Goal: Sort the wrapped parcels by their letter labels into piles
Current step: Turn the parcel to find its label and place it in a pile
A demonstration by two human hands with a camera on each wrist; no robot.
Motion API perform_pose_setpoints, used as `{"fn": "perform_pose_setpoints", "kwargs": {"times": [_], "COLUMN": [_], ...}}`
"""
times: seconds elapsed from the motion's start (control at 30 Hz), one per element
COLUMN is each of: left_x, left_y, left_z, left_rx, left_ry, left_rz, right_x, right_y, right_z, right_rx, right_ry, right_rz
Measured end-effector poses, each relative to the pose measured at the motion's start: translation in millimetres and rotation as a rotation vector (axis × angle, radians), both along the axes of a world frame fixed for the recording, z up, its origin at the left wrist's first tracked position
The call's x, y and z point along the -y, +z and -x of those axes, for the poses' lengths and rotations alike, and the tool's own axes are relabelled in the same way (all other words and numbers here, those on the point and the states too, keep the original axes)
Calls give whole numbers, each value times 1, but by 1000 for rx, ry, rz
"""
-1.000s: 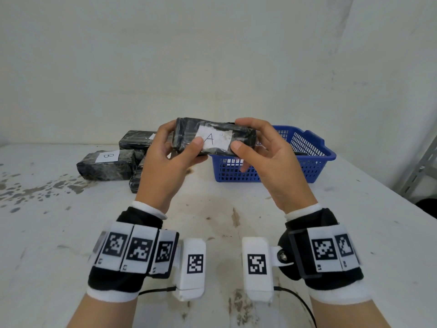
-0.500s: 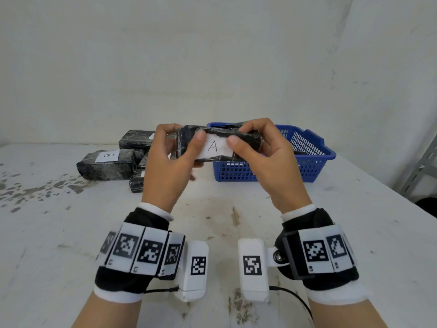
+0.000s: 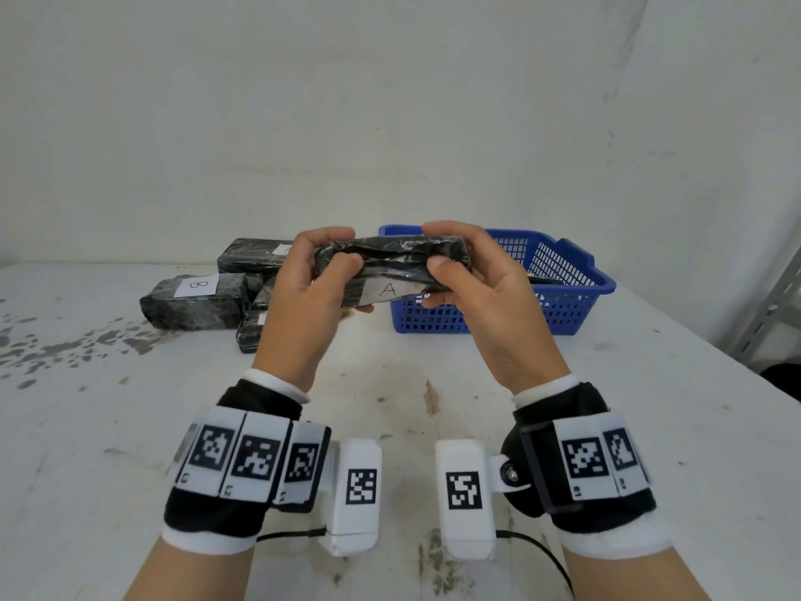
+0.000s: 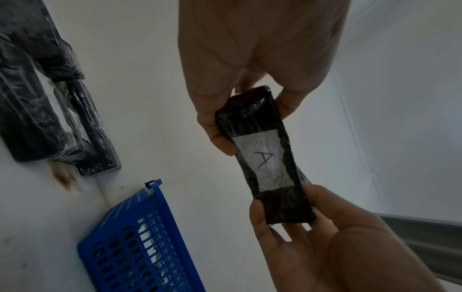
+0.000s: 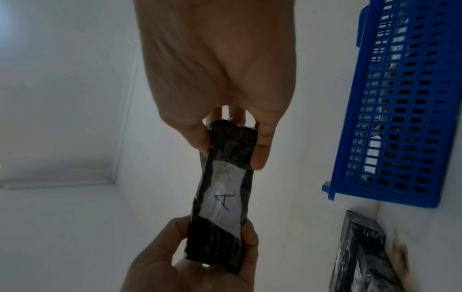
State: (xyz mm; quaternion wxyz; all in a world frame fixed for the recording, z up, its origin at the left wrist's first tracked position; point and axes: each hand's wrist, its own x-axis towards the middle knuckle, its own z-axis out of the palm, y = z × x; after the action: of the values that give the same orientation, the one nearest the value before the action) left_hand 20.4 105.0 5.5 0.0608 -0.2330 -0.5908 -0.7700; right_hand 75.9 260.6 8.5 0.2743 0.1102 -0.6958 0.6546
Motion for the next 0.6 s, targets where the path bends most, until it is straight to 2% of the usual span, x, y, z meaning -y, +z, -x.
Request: {"fn": "perform_pose_setpoints", "kwargs": {"times": [0.2, 0.33, 0.47, 0.6], "left_x": [4, 7, 7, -5], "left_y": [0, 0, -1, 7], "left_z": [-1, 4, 11, 19], "left_rx": [23, 45, 60, 92], "left_ry": [10, 105, 175, 115], "left_rz": [35, -1, 55, 163], "right_x": [-3, -2, -7, -27], "right_y": [1, 1, -3, 7], "right_z": [-4, -6, 3, 10], "right_rx": [-13, -41, 37, 86], "right_ry": [47, 37, -91, -176], "right_rz": [5, -71, -111, -105]}}
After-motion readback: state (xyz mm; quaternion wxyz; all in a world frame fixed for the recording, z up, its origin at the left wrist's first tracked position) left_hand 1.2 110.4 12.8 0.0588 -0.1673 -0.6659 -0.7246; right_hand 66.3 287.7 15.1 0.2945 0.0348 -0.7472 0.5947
